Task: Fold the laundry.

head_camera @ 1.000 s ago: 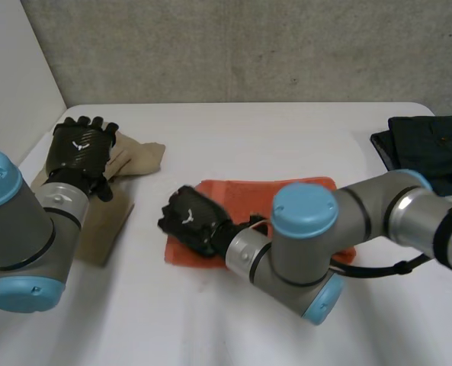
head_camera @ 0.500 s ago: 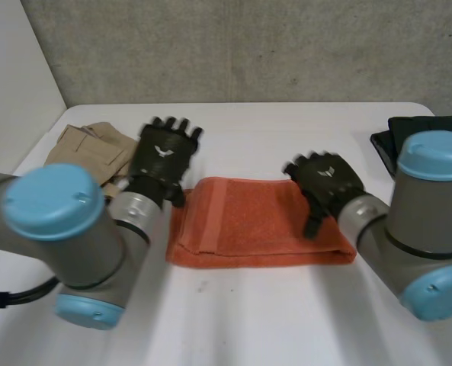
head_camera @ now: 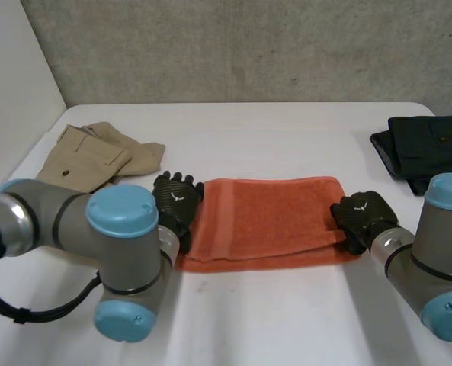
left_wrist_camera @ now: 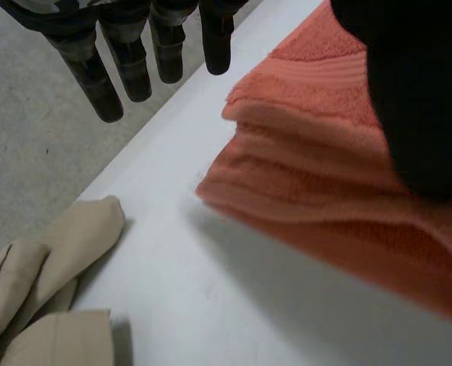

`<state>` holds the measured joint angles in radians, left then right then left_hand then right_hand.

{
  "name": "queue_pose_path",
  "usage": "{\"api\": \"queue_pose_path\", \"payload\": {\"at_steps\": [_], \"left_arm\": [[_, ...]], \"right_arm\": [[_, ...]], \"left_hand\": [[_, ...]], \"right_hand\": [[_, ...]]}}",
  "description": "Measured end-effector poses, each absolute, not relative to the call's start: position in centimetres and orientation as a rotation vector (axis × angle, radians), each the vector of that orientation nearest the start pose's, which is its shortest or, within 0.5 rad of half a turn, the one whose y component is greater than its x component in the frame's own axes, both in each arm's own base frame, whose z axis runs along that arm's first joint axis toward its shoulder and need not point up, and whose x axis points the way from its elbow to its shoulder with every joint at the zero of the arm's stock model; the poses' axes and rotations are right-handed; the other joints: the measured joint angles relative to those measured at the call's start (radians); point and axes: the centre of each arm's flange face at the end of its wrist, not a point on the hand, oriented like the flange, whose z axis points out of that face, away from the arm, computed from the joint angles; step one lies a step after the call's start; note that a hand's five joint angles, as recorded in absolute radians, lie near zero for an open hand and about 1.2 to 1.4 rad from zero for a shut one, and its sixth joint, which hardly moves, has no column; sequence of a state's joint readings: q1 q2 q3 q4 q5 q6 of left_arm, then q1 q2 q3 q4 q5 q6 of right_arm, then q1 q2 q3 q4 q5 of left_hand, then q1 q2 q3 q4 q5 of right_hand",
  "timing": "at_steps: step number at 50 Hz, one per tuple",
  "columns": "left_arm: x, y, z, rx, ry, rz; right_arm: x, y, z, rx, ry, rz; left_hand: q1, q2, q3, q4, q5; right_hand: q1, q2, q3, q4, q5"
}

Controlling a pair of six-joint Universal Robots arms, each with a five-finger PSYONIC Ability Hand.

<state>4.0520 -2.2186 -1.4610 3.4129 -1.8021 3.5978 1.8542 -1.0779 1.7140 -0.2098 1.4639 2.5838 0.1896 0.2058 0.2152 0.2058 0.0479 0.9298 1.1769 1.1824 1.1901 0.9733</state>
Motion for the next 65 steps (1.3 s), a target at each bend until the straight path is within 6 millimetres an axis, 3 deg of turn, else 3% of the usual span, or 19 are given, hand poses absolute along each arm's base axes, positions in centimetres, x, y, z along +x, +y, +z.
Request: {"api": "queue_pose_path", "payload": {"at_steps": [3, 4, 8, 13, 16, 21, 26, 29, 30, 31, 34, 35, 38, 40, 45, 47, 53, 59, 65], "left_arm": [[-32.6, -24.1, 13.7, 1.102, 2.180, -1.880], [-32.0, -23.3, 15.5, 1.083, 2.177, -1.907], [-31.3, -22.6, 18.1, 1.042, 2.160, -1.973], [-30.1, -22.3, 20.8, 0.970, 2.126, -2.049], [-28.9, -22.5, 22.3, 0.908, 2.102, -2.078], [-26.8, -23.5, 23.4, 0.814, 2.080, -2.080], [-25.3, -24.4, 23.8, 0.745, 2.073, -2.066], [-25.0, -24.8, 23.9, 0.722, 2.071, -2.067], [-24.9, -24.8, 23.9, 0.719, 2.071, -2.068], [-25.0, -24.9, 24.0, 0.714, 2.070, -2.074], [-25.1, -25.1, 24.1, 0.711, 2.072, -2.092], [-25.6, -25.2, 24.2, 0.719, 2.082, -2.128], [-26.6, -25.2, 24.3, 0.743, 2.110, -2.180], [-28.0, -25.0, 24.1, 0.785, 2.165, -2.247], [-30.7, -24.0, 23.2, 0.857, 2.286, -2.307], [-31.3, -23.8, 22.7, 0.874, 2.317, -2.307], [-33.2, -23.1, 18.4, 0.935, 2.498, -2.127], [-32.6, -23.2, 14.7, 0.928, 2.579, -1.843], [-31.7, -23.4, 13.1, 0.988, 2.559, -1.664]], "right_arm": [[22.9, -28.4, 12.8, -1.224, 2.403, -1.761], [23.4, -28.8, 14.0, -1.329, 2.352, -1.834], [25.1, -28.5, 16.0, -1.491, 2.219, -1.944], [30.0, -26.2, 18.4, -1.707, 1.922, -2.060], [33.9, -23.6, 19.3, -1.811, 1.693, -2.092], [38.5, -19.6, 18.3, -1.902, 1.397, -2.015], [41.0, -16.5, 15.9, -1.940, 1.203, -1.860], [41.4, -16.2, 15.2, -1.929, 1.208, -1.824], [41.4, -16.2, 15.2, -1.924, 1.217, -1.823], [41.3, -16.5, 15.2, -1.893, 1.270, -1.825], [40.9, -17.2, 15.5, -1.818, 1.380, -1.833], [40.0, -18.4, 16.4, -1.665, 1.538, -1.839], [38.4, -20.0, 17.8, -1.410, 1.717, -1.830], [35.9, -22.0, 19.8, -1.082, 1.859, -1.792], [33.2, -23.9, 21.0, -0.783, 1.981, -1.667], [33.0, -24.1, 20.9, -0.764, 1.997, -1.645], [32.9, -25.7, 18.0, -0.744, 2.125, -1.444], [34.1, -26.7, 14.5, -0.827, 2.168, -1.344], [34.3, -26.8, 12.5, -0.990, 2.198, -1.361]], "left_hand": [[0.000, 0.000, 0.000, 0.000, 0.000], [0.000, 0.000, 0.000, 0.000, 0.000], [0.000, 0.000, 0.000, 0.000, 0.000], [0.000, 0.000, 0.000, 0.000, 0.000], [0.000, 0.000, 0.000, 0.000, 0.000], [0.000, 0.000, 0.000, 0.000, 0.000], [0.000, 0.000, 0.000, 0.000, 0.000], [0.000, 0.000, 0.000, 0.000, 0.000], [0.000, 0.000, 0.000, 0.000, 0.000], [0.000, 0.000, 0.000, 0.000, 0.000], [0.000, 0.000, 0.000, 0.000, 0.000], [0.000, 0.000, 0.000, 0.000, 0.000], [0.000, 0.000, 0.000, 0.000, 0.000], [0.000, 0.000, 0.000, 0.000, 0.000], [0.000, 0.000, 0.000, 0.000, 0.000], [0.000, 0.000, 0.000, 0.000, 0.000], [0.000, 0.000, 0.000, 0.000, 0.000], [0.000, 0.000, 0.000, 0.000, 0.000], [0.000, 0.000, 0.000, 0.000, 0.000]], "right_hand": [[0.016, 0.000, 0.000, 0.000, 0.001], [0.028, 0.000, 0.000, 0.000, 0.005], [0.039, 0.006, 0.000, 0.000, 0.010], [0.040, 0.006, 0.000, 0.001, 0.016], [0.040, 0.006, 0.000, 0.001, 0.016], [0.040, 0.006, 0.000, 0.001, 0.017], [0.042, 0.004, -0.001, -0.002, 0.017], [-0.582, -0.669, -0.641, -0.638, -0.598], [-0.582, -0.669, -0.641, -0.638, -0.598], [-0.712, -0.903, -0.892, -0.892, -0.841], [-0.728, -0.956, -0.968, -0.953, -0.906], [-0.728, -0.956, -0.969, -0.953, -0.910], [-0.728, -0.956, -0.969, -0.953, -0.910], [-0.728, -0.956, -0.969, -0.953, -0.910], [-0.728, -0.956, -0.969, -0.953, -0.910], [-0.728, -0.956, -0.969, -0.953, -0.910], [-0.728, -0.956, -0.969, -0.953, -0.910], [-0.728, -0.956, -0.969, -0.953, -0.910], [-0.729, -0.956, -0.969, -0.954, -0.915]]}}
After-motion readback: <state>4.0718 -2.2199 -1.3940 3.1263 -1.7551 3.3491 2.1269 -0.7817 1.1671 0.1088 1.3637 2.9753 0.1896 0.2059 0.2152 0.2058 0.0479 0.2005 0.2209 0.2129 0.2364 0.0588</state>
